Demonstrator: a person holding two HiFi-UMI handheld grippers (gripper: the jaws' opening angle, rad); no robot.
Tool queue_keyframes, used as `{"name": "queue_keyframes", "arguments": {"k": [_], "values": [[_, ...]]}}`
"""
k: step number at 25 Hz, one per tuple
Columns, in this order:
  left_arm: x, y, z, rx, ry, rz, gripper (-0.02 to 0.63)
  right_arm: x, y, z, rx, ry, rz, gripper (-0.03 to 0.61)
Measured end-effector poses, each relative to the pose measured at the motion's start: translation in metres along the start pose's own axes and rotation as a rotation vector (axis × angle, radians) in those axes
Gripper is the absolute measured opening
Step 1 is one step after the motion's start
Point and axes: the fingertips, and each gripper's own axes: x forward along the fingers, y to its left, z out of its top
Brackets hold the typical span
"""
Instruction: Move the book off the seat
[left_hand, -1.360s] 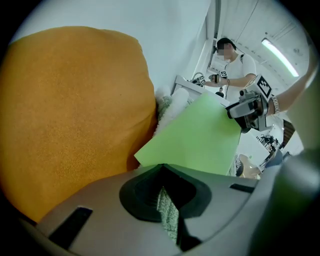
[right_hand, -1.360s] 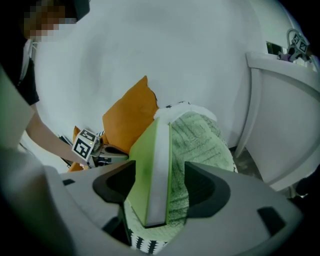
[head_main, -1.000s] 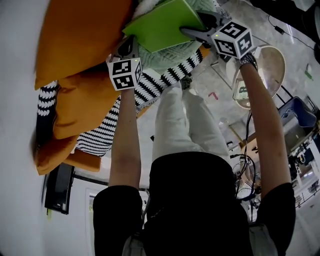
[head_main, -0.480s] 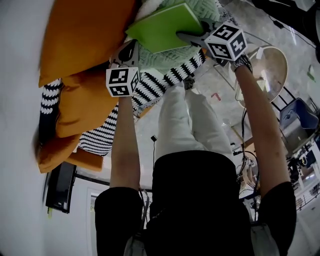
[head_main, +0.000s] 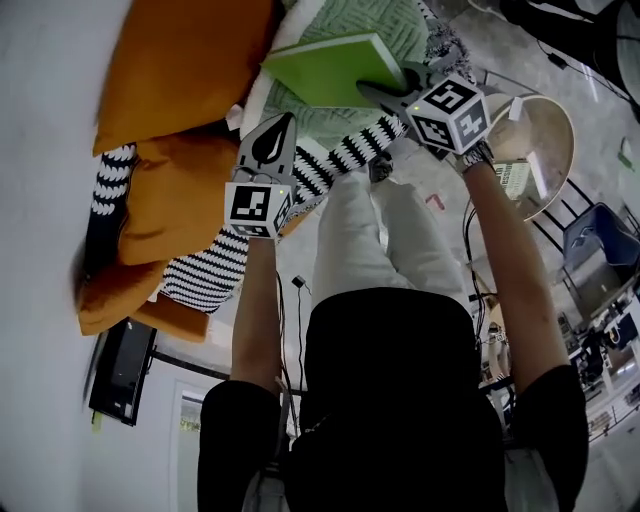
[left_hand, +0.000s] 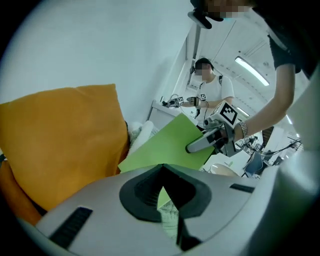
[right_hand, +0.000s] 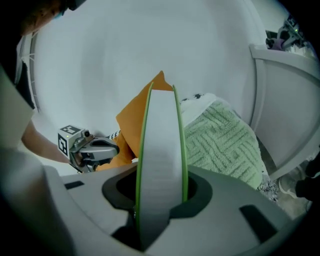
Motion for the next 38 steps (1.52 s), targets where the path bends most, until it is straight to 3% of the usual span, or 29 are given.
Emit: {"name": "queue_keyframes", "arguments": {"k": [8,13,16,22,30,38], "values": [[-0.034,-0.051,0.052,0.044,-0.082,-0.028,0.009,-0.083,0.032,0.024,-0.025,-0.132,-0.068,0.133],[-0.048,-0.075,0.084,0.104,-0.127,-0.029,0.009,-0.134,0.055,0.034,-0.067,-0.196,-0.088,0.133],[-0.056,-0.095,0.101,0.161,-0.139,-0.042,0.009,-0.159,0.067,0.034,-0.04,-0.224,-0.091,0.133],[-0.074,-0.136,0.131,0.213,-0.171,-0.096,0.009,-0.198,0.096,0.034,0.003,-0.272,-0.111,0.133],[-0.099,-0.181,0.15,0.232,-0.174,-0.154,0.009,-0.252,0.135,0.053,-0.042,-0.363,-0.157,0.133],[-0.11,-0.232,0.183,0.275,-0.259,-0.267,0.009,-0.308,0.155,0.061,-0.068,-0.453,-0.244,0.133]]}}
